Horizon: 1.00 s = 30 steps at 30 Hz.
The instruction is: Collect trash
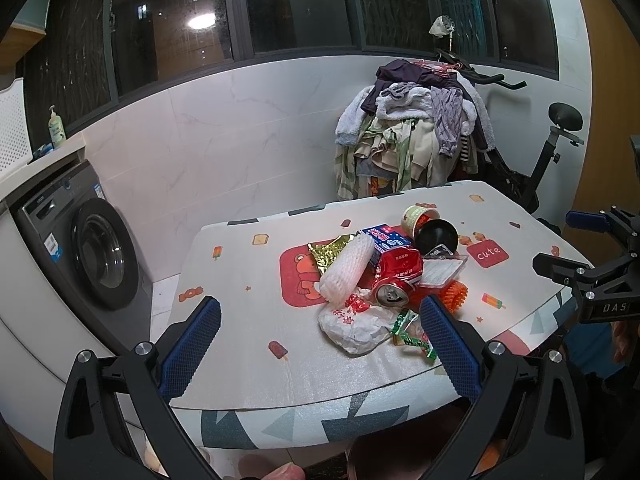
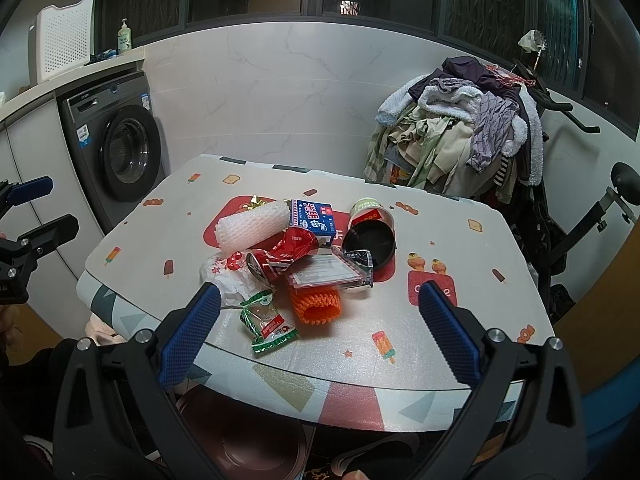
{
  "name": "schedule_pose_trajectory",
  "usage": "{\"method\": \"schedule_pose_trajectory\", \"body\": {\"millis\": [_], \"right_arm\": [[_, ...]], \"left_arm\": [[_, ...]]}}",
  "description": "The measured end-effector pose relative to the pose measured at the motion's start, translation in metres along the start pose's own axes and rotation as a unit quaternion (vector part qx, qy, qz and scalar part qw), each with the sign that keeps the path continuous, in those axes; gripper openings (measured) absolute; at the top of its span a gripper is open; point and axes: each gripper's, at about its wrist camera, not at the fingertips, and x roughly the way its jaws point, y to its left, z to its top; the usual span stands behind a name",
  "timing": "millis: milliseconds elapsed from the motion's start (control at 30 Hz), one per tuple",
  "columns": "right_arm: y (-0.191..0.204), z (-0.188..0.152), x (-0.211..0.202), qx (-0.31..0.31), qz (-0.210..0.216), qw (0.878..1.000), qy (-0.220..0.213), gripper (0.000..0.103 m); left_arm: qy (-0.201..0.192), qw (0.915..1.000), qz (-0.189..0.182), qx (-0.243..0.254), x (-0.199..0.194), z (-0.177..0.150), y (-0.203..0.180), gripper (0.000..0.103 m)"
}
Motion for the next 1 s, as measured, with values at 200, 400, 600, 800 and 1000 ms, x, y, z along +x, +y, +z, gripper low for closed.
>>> {"method": "schedule_pose_trajectory", "body": {"millis": [200,400,600,800,1000], "right_arm": [[-0.017,-0.010,-0.003,0.002,-0.009,1.000,0.000,0.097],[-0.010,-0.021,0.016,-0.001,0.004,1.000,0.008,0.098],[0.002,-0.033,0.046,-0.006,0.038,0.998,0.045,0.097],[0.023,-0.051,0.090,-0.041,0.062,0.992,0.099,0.097],[0.043,-0.068,0.140,-0.070,0.111,0.985,0.111,0.096]], "left_arm": [[0.005,0.9989,-0.047,-0.006,0.004,-0.003,0.003,0.098],[0.025,0.9997,0.000,0.008,0.027,-0.016,0.010,0.098],[-0.016,0.9994,-0.029,-0.011,0.032,-0.026,0.028,0.098],[0.027,0.9992,-0.022,-0.018,0.060,-0.044,0.038,0.098],[0.020,0.9991,-0.016,-0.034,0.067,-0.056,0.050,0.098]]}}
